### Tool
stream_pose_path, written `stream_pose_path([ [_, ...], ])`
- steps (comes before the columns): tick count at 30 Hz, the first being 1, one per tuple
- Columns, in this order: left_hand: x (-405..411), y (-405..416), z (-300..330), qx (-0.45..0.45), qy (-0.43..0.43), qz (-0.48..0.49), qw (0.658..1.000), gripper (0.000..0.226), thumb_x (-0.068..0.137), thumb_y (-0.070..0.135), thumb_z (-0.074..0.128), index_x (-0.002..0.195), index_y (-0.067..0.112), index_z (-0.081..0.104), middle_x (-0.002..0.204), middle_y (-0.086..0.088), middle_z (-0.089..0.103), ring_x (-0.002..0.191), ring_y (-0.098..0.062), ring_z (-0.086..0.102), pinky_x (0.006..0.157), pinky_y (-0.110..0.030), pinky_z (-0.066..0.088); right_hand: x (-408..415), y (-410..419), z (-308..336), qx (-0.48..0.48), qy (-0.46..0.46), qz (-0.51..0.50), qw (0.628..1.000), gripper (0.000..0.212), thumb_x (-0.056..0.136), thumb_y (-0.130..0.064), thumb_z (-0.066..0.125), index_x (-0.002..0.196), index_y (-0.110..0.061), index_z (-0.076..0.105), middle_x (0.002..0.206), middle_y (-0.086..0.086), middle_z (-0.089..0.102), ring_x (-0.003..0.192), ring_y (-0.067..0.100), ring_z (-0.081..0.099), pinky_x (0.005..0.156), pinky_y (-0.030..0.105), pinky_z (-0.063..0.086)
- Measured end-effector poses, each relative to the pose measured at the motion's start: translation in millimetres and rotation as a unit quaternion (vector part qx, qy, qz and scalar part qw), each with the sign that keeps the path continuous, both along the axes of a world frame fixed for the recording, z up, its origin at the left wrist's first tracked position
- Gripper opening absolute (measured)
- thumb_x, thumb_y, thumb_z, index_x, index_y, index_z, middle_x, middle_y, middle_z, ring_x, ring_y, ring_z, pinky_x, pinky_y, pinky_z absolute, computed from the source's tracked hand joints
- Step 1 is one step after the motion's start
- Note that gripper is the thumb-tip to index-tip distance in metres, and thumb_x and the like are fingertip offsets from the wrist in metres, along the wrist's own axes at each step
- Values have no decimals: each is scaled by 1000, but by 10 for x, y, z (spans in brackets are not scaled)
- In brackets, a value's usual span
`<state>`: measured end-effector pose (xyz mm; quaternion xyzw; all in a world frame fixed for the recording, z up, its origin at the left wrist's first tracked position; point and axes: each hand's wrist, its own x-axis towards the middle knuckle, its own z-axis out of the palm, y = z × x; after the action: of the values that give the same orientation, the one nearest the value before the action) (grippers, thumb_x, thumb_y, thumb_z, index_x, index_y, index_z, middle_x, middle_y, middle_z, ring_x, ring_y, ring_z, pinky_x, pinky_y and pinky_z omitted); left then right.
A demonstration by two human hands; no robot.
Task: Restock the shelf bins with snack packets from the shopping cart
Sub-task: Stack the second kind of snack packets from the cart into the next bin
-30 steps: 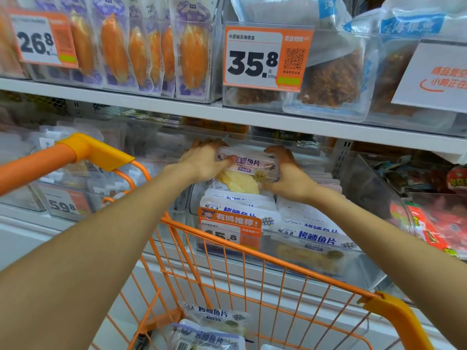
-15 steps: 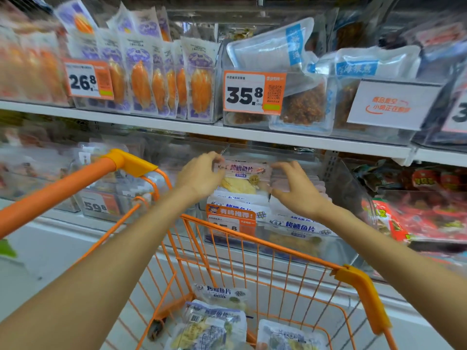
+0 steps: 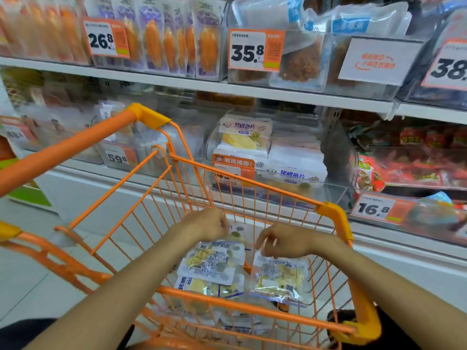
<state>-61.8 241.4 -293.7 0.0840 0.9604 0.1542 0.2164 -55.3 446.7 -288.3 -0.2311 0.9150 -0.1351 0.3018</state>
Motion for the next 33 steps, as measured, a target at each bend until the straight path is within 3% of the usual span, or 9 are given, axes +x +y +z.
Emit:
stream_pose_path([
  [4,-30,20,-246,-240,-180,-103,948,68,97,30,55,152,20,17,156,-7,24,137,-31,35,107,-43,37,-52,-80,-522,314,-48,57,947,73,95,-41,55,151,-9,21,154,10,29,135,31,38,107,42,38],
  [6,-45,16,-284,-302,-173,-130,928,75,97,32,55,154,17,8,158,-7,19,131,-27,41,107,-42,39,-51,-59,-710,375,-28,68,924,84,93,-46,55,153,-10,9,155,13,26,133,33,40,103,42,39],
  [15,-148,117,-763,-319,-82,-229,916,120,76,67,62,152,7,-10,160,-12,4,139,-33,31,107,-46,37,-80,71,-954,363,37,104,925,115,78,-56,69,152,-4,-3,148,23,30,130,38,40,104,46,41],
  [19,-157,184,-709,-275,-95,-217,932,96,85,57,59,152,6,12,154,-12,28,128,-29,45,100,-40,44,-41,30,-933,379,6,108,919,108,82,-41,71,151,-3,-1,150,24,28,130,36,40,102,43,42],
  [21,-207,194,-599,-227,-108,-181,951,63,92,44,52,143,9,38,140,-12,45,112,-27,52,94,-38,46,-102,-22,-816,351,-42,85,932,79,87,-34,63,148,-5,23,139,18,44,117,31,53,92,41,47],
  [24,-247,88,-312,-166,-135,-103,971,42,99,25,40,137,7,44,115,-12,53,98,-27,56,75,-32,43,-188,-122,-614,240,-54,44,968,39,94,-30,45,116,0,58,98,15,56,81,29,55,85,42,49],
  [27,-269,-72,-59,-84,-155,-15,984,28,98,20,47,117,1,55,91,-8,52,77,-23,55,64,-29,35,-192,-120,-427,181,-5,36,983,41,102,-28,32,85,-1,59,90,11,52,72,23,46,81,42,45],
  [30,-231,-213,158,58,-138,128,980,38,96,23,55,130,8,50,130,-1,52,119,-25,54,89,-33,51,-172,-15,-168,64,-12,-8,998,42,103,-23,32,62,-13,37,65,4,37,57,18,31,59,33,29],
  [33,-109,-302,303,234,-168,246,925,38,93,18,59,129,8,53,130,-9,58,112,-26,61,87,-40,56,-122,77,54,-131,-88,-132,979,32,97,-19,48,65,-14,44,65,3,44,59,14,41,57,25,33],
])
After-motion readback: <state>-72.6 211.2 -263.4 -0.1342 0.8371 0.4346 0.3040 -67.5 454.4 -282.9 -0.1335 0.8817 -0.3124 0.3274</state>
